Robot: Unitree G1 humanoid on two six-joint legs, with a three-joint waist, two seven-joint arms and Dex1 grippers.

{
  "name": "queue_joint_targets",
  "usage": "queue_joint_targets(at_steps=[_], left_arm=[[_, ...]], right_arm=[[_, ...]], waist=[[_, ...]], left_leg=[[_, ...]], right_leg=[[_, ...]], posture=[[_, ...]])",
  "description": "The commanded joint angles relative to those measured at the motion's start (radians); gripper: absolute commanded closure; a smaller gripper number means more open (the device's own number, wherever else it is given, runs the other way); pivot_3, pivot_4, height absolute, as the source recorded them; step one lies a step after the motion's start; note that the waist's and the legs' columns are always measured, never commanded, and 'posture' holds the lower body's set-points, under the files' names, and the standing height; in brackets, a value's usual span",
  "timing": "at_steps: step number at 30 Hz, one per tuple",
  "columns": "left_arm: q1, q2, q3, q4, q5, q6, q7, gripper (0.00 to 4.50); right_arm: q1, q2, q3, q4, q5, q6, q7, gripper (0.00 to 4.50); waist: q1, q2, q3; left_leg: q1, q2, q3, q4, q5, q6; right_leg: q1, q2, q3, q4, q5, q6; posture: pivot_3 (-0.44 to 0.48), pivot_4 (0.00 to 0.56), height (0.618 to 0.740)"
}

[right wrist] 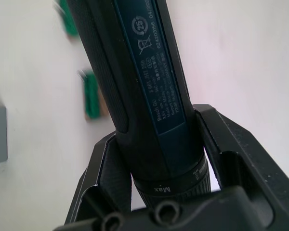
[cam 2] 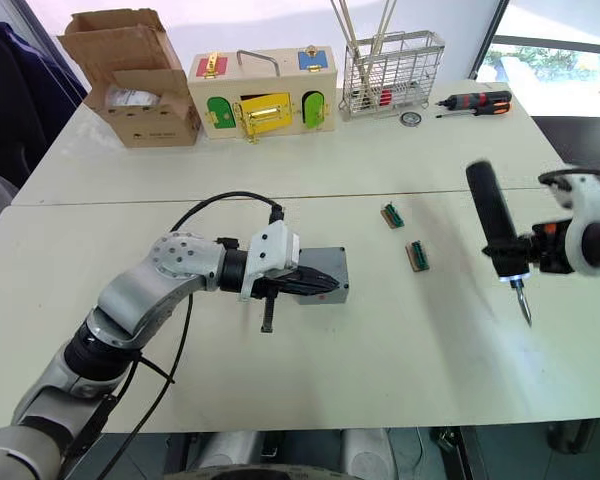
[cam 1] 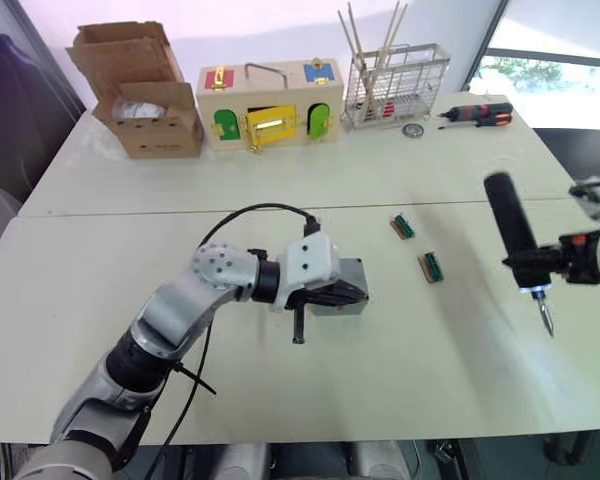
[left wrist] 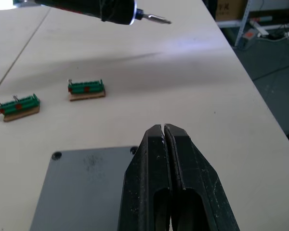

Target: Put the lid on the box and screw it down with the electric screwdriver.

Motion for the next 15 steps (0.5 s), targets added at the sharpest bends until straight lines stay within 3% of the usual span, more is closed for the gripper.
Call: queue_joint_targets(at_steps=[1, 15], left_arm=[[0.003, 0.023, 0.0, -0.056, -0.006, -0.002, -0.017, 4.5], [0.024, 0.027, 0.016, -0.082, -0.007, 0.036, 0.033, 4.5]], right_arm=[[-0.062, 0.011, -0.003, 0.087, -0.014, 0.032, 0.023, 2.6], [-0.221, 0.095, 0.188, 0.371, -0.173, -0.016, 0.085, 2.6]], waist=[[0.001, 0.0, 0.0], [0.0, 0.0, 0.0]], left_leg=[[-0.001, 0.0, 0.0, 0.0, 0.002, -0.004], [-0.001, 0.0, 0.0, 0.001, 0.003, -0.006]], right_leg=[[-0.001, 0.0, 0.0, 0.0, 0.0, 0.0], [-0.002, 0.0, 0.0, 0.001, 0.0, 0.0]], posture=[[0.0, 0.15, 0.73], [0.0, 0.15, 0.73]])
